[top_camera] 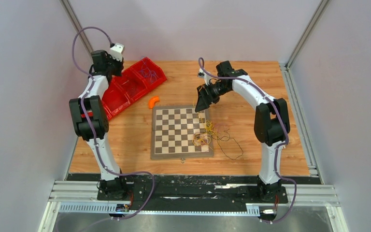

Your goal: Untangle the cables

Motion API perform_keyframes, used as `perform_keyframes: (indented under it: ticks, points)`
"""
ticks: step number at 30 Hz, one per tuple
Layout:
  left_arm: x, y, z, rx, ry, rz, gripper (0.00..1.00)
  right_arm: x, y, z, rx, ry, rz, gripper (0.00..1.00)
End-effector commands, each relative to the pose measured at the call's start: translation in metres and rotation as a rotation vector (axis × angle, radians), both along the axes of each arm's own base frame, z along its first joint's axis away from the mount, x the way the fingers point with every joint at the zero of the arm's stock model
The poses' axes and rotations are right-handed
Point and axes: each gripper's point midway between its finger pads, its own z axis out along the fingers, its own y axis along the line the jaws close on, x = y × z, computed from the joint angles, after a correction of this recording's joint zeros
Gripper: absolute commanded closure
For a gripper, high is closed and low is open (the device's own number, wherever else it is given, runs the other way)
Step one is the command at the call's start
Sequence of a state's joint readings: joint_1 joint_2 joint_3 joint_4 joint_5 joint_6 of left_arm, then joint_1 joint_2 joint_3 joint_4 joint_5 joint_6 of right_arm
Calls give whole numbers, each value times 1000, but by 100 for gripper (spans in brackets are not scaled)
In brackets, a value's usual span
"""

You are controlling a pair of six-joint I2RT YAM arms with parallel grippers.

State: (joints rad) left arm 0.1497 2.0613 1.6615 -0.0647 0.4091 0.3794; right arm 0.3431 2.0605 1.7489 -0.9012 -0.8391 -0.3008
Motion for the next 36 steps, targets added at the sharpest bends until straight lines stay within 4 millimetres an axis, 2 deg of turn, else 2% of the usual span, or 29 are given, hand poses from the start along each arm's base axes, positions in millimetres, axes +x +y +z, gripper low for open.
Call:
perform_keyframes:
  ticks: [1,2,3,4,5,11,16,17,18,19,21,23,24,27,31,36]
  points:
    - [18,16,-3,-186,20,215,100,7,-1,5,6,-27,5,13]
    - [19,18,-5,-208,51,245,100,7,-1,4,2,-27,5,13]
    - [20,23,-20,-209,87,283,100,8,-2,3,-2,-30,4,13]
    - [20,24,-20,-224,113,301,100,8,-2,2,-7,-31,4,13]
    - [21,25,-35,-226,146,311,100,8,-3,2,-10,-34,6,13]
    - [18,24,-68,-225,235,339,100,9,-5,-2,-26,-42,6,13]
    - [21,18,-76,-168,290,318,100,11,-3,-3,-26,-41,9,13]
    - [21,16,-77,-152,291,311,98,11,-3,-2,-26,-45,10,13]
    - [19,12,-76,-152,297,302,88,12,-2,-2,-27,-48,11,13]
    - [19,10,-75,-160,299,300,71,13,-1,-1,-26,-52,13,13]
    - [16,4,-67,-185,302,291,52,14,-1,1,-27,-62,14,13]
    - [16,2,-54,-198,286,286,40,14,-1,2,-26,-66,16,13]
    - [15,2,-43,-201,271,286,37,15,-2,4,-24,-70,16,13]
    - [15,5,-10,-190,221,291,18,15,-1,6,-19,-73,17,13]
    - [10,11,22,-152,188,302,1,14,0,11,-10,-82,22,13]
    - [-3,15,43,-109,197,290,0,17,-2,16,-12,-111,28,12]
